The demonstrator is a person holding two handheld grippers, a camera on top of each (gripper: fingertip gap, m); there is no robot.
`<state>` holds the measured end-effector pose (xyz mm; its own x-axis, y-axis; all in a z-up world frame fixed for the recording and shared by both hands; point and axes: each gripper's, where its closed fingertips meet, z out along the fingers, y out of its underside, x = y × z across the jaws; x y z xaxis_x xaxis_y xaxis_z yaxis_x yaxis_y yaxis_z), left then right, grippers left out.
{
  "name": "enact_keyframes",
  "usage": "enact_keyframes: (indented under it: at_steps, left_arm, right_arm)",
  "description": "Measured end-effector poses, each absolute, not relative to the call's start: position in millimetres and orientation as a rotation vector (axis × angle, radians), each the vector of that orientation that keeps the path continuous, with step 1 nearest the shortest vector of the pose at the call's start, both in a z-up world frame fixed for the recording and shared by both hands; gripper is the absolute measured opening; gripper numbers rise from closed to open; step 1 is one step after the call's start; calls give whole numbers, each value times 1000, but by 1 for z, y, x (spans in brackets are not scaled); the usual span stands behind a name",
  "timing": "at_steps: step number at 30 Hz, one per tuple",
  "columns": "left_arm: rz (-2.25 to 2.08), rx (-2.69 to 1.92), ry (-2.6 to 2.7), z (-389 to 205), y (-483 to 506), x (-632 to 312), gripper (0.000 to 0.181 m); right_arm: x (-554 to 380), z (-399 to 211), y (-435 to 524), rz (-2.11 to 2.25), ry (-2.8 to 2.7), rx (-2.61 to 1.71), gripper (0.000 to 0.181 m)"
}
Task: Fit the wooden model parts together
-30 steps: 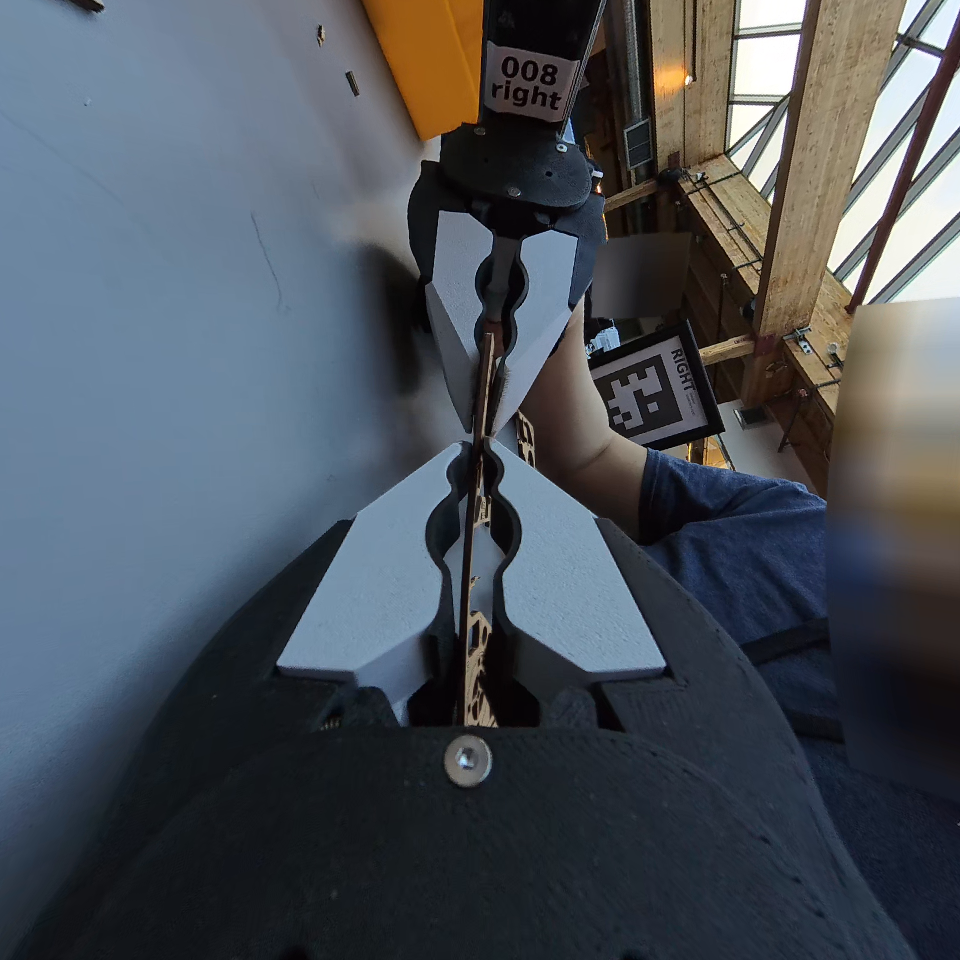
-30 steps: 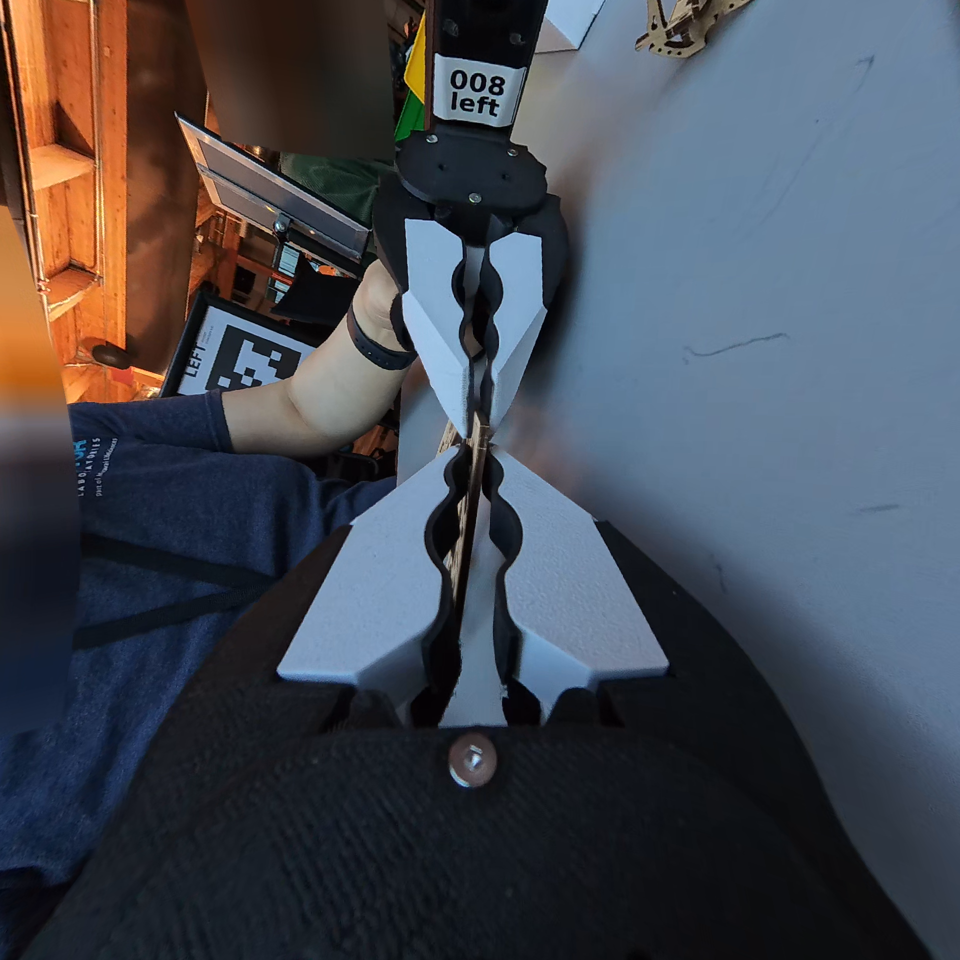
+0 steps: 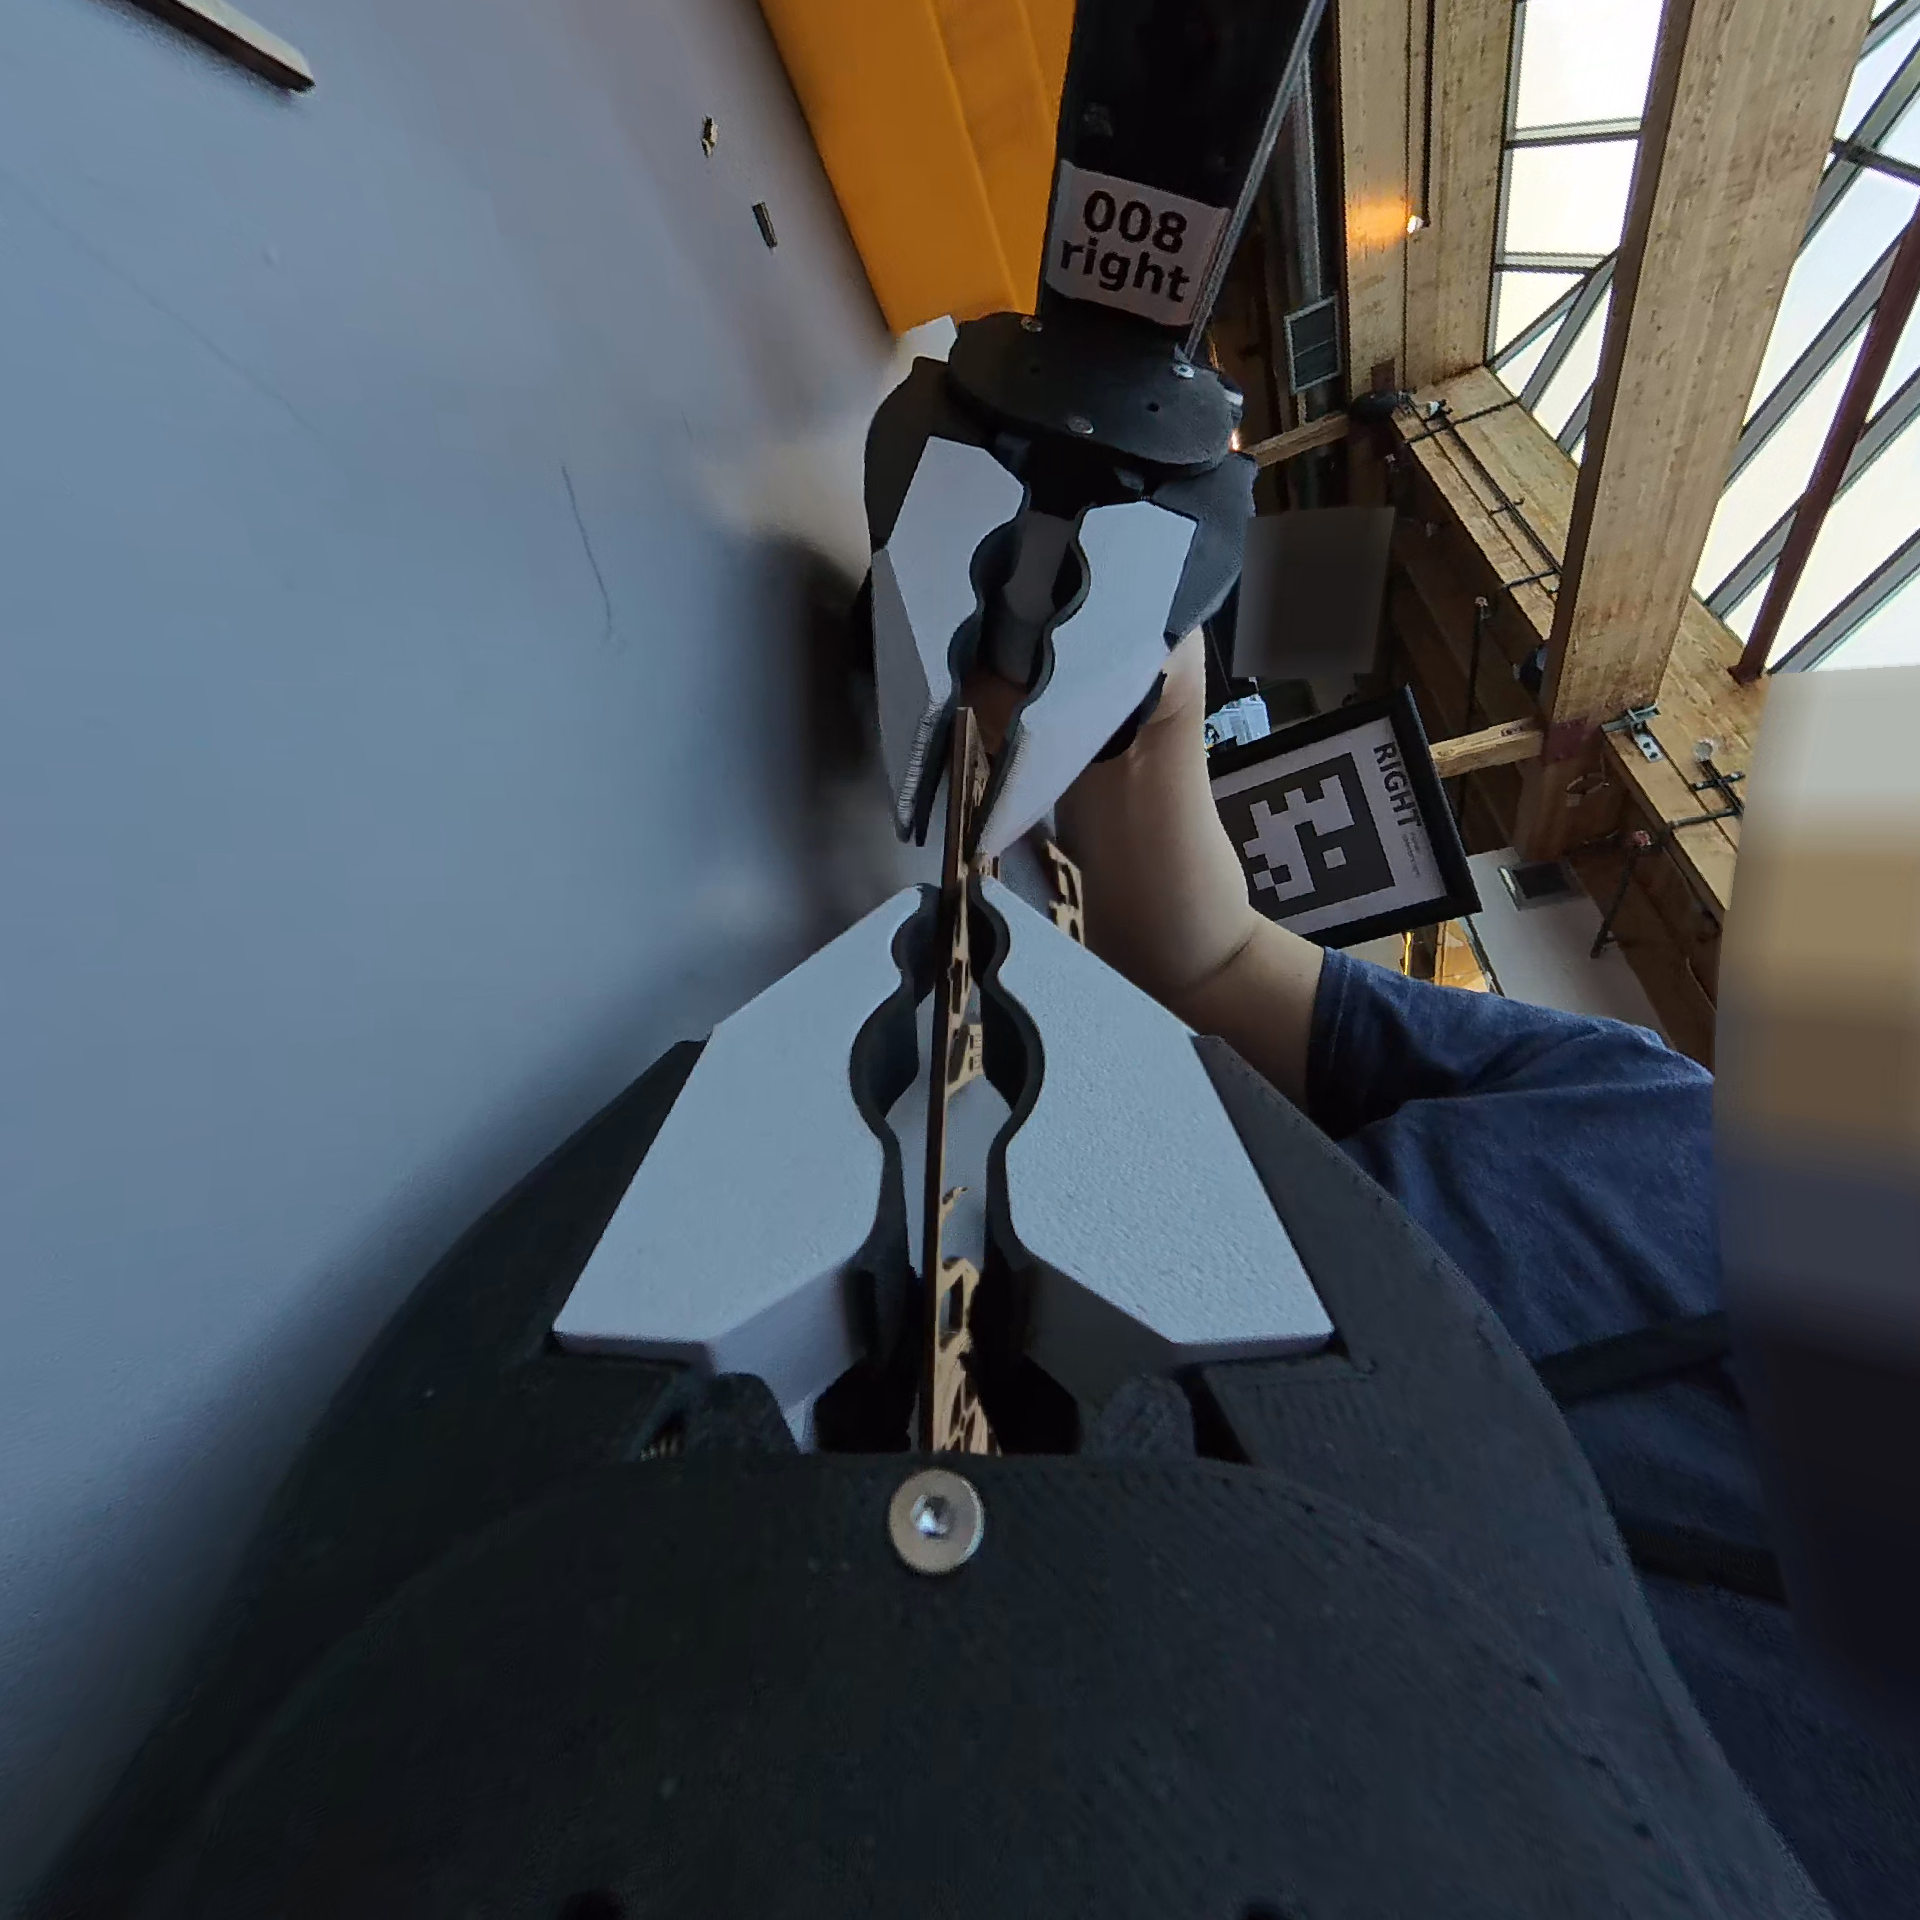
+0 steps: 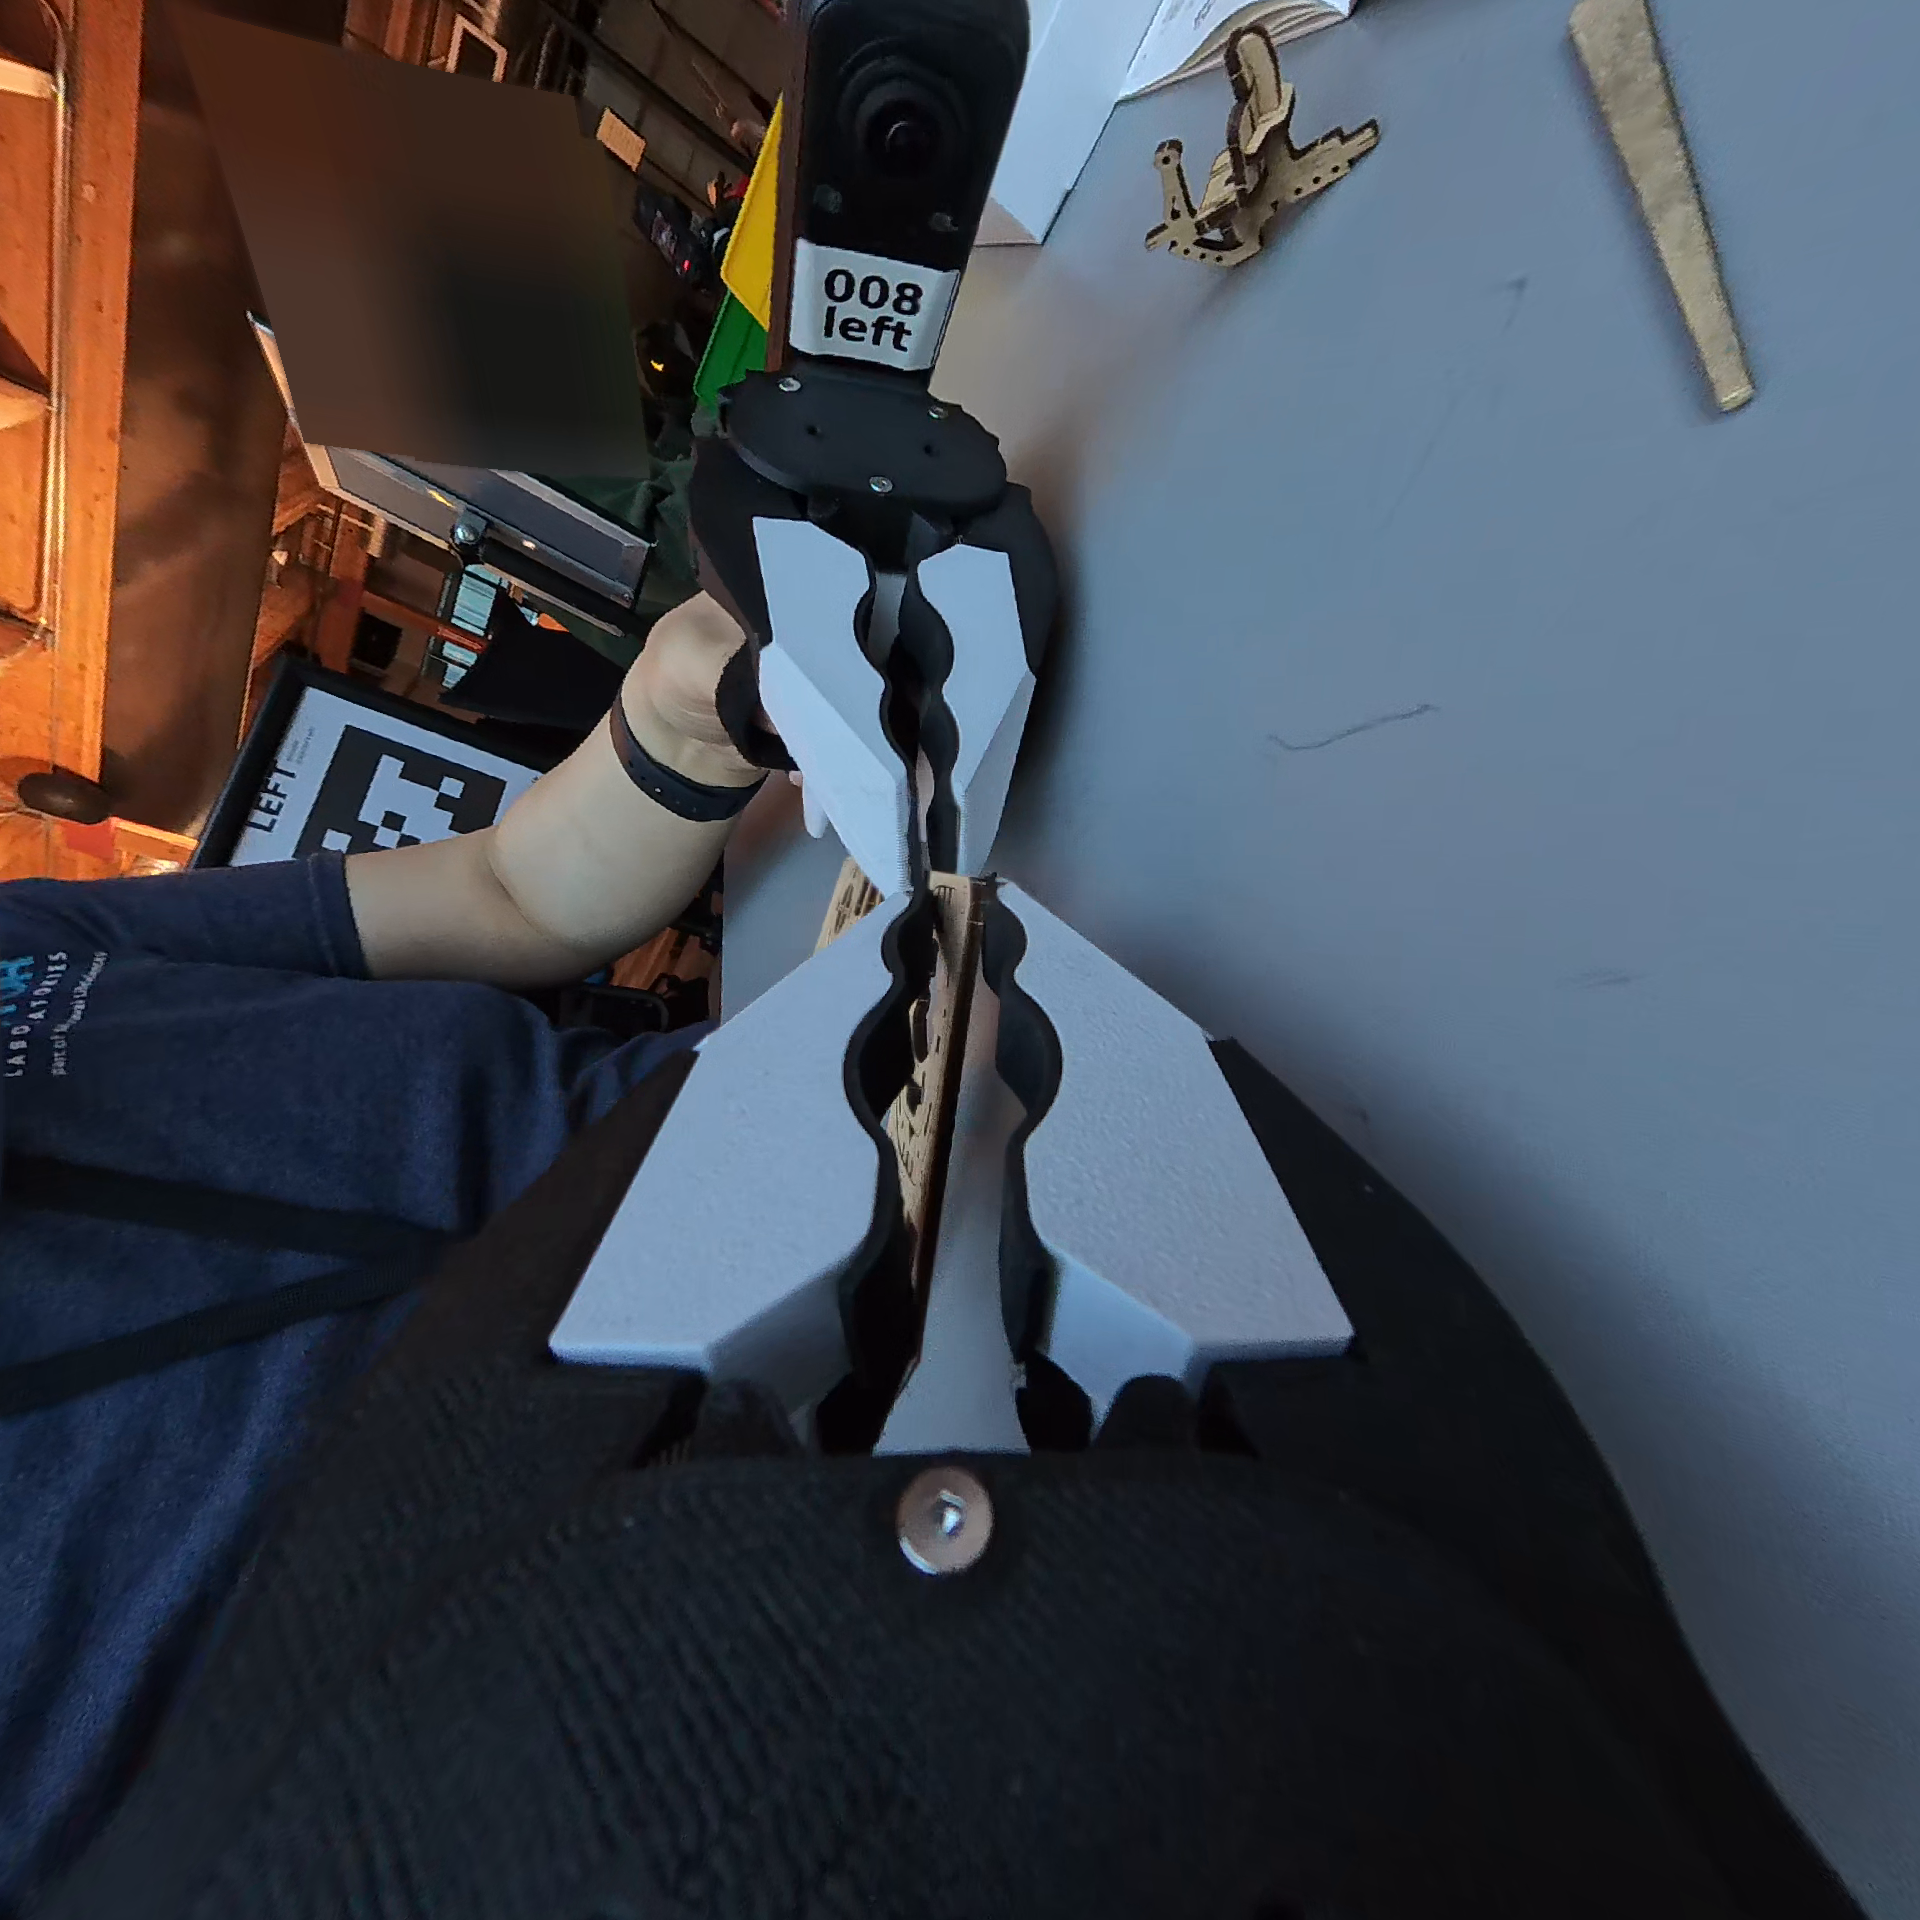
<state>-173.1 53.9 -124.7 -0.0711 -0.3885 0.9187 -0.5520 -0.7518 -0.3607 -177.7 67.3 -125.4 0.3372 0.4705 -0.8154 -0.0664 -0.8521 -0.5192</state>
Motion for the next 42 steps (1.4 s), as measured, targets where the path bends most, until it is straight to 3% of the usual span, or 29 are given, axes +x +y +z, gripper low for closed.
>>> enact_keyframes:
  at_steps: [42]
  left_arm:
    - [1939,2055,-1039,-126,55,-175,0]
  right_arm:
    - [-177,-129,67,1475,-378,-2158,10]
